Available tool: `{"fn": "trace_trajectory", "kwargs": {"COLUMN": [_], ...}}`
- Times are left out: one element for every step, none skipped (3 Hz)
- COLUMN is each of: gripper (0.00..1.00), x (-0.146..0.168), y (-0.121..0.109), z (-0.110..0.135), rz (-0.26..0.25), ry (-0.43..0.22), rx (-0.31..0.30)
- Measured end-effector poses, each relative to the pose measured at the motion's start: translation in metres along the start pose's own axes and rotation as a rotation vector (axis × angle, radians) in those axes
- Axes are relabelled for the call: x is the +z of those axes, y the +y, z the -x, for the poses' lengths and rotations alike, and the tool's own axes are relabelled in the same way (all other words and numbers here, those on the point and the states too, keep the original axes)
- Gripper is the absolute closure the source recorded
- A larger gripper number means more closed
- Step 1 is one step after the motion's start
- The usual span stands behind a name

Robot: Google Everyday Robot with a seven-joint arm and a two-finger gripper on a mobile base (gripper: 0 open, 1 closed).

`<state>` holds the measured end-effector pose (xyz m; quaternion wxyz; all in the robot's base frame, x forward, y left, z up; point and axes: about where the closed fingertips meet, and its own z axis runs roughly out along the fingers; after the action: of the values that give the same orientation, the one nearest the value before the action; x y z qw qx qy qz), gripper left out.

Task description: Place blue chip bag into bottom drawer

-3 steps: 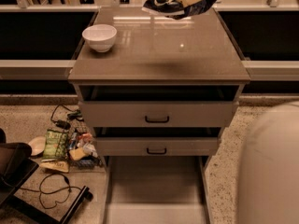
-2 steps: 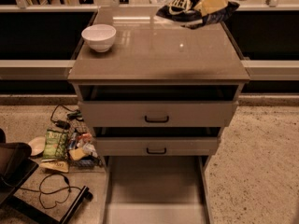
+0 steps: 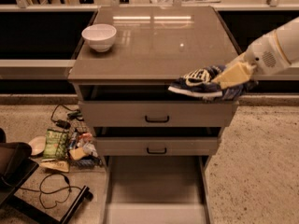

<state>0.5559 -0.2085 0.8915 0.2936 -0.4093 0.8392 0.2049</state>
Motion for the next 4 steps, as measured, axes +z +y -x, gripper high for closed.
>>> {"fn": "trace_trajectory", "kwargs": {"gripper": [1.00,1.00,1.00,1.00], "x": [0.025,0.044,0.044,0.065], "y": [0.026,0.044,0.044,0.043], "z": [-0.070,-0.101,-0.101,-0.104], "rz": [0.071,0.116,0.116,0.112], "ry": [-0.019,0.028,0.028,0.061], "rx": [0.133,0.173,0.173,0.171]}}
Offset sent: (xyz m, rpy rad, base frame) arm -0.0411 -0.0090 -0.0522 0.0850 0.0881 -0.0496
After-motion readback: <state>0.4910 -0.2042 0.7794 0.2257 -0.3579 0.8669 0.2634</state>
